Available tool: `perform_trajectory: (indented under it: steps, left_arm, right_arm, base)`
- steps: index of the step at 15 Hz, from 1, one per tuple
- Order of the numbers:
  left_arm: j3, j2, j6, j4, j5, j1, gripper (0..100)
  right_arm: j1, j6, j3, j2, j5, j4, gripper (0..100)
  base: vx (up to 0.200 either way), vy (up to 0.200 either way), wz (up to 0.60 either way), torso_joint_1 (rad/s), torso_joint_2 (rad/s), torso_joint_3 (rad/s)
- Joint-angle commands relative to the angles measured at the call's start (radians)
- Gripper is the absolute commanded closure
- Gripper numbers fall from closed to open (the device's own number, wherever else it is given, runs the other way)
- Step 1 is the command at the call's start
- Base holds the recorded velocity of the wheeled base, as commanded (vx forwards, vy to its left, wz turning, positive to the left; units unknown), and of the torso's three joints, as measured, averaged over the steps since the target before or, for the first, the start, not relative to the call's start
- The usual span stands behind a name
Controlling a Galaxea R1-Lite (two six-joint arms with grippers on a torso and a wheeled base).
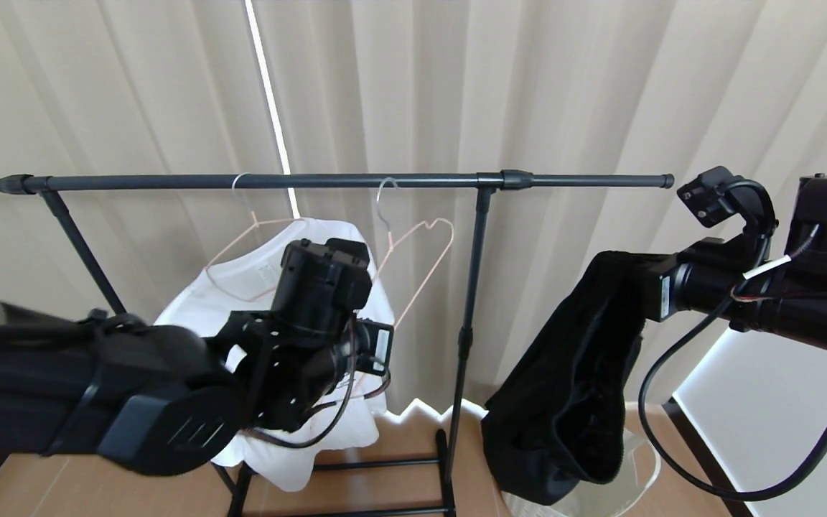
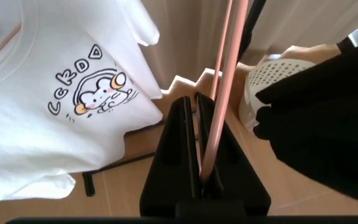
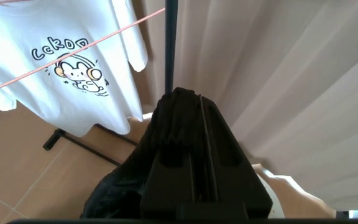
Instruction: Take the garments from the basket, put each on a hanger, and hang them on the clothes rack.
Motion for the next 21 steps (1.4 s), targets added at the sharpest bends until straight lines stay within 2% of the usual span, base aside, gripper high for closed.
perform_trajectory:
  steps: [1, 3, 4, 5, 6, 7, 8, 11, 14, 18, 21]
  left_arm:
    - [0.229, -0.196, 0.004, -0.072, -0.002, -0.014, 100]
    - [0.339, -0.276, 0.006, -0.115, -0.009, -0.016, 100]
    - [0.417, -0.327, 0.015, -0.141, -0.009, -0.030, 100]
    - [0.427, -0.331, 0.017, -0.144, -0.009, -0.030, 100]
    - [0.485, -0.370, 0.031, -0.170, -0.019, -0.036, 100]
    - [0.485, -0.370, 0.031, -0.170, -0.019, -0.036, 100]
    - [0.578, -0.423, 0.098, -0.255, -0.108, -0.036, 100]
    - [0.657, -0.428, 0.204, -0.333, -0.193, -0.034, 100]
    - [0.669, -0.422, 0.270, -0.371, -0.304, -0.034, 100]
    - [0.670, -0.396, 0.317, -0.373, -0.381, -0.044, 100]
    - [0.655, -0.348, 0.316, -0.404, -0.390, -0.073, 100]
  right_arm:
    - [0.013, 0.000, 0.008, -0.018, 0.000, 0.003, 100]
    - [0.028, 0.000, 0.017, -0.035, -0.021, 0.004, 100]
    - [0.053, 0.000, 0.025, -0.043, -0.076, 0.006, 100]
    - [0.059, 0.000, 0.026, -0.044, -0.087, 0.006, 100]
    - [0.092, -0.006, 0.028, -0.046, -0.178, 0.006, 100]
    - [0.092, -0.006, 0.028, -0.046, -0.178, 0.006, 100]
    - [0.154, -0.037, 0.022, -0.033, -0.395, 0.004, 100]
    - [0.169, -0.039, -0.015, 0.011, -0.563, -0.007, 100]
    - [0.171, -0.036, -0.055, 0.065, -0.659, -0.010, 100]
    - [0.184, -0.034, -0.082, 0.082, -0.678, -0.010, 100]
    - [0.186, -0.031, -0.087, 0.088, -0.678, -0.010, 100]
  base:
    - [0.000, 0.000, 0.00, 0.000, 0.00, 0.000]
    - [0.000, 0.000, 0.00, 0.000, 0.00, 0.000]
    - [0.000, 0.000, 0.00, 0.000, 0.00, 0.000]
    - [0.000, 0.000, 0.00, 0.000, 0.00, 0.000]
    - [0.000, 0.000, 0.00, 0.000, 0.00, 0.000]
    - [0.000, 0.000, 0.00, 0.000, 0.00, 0.000]
    - [0.000, 0.000, 0.00, 0.000, 0.00, 0.000]
    - [0.000, 0.000, 0.00, 0.000, 0.00, 0.000]
    - [0.000, 0.000, 0.00, 0.000, 0.00, 0.000]
    - [0.000, 0.000, 0.00, 0.000, 0.00, 0.000]
    - [0.000, 0.000, 0.00, 0.000, 0.00, 0.000]
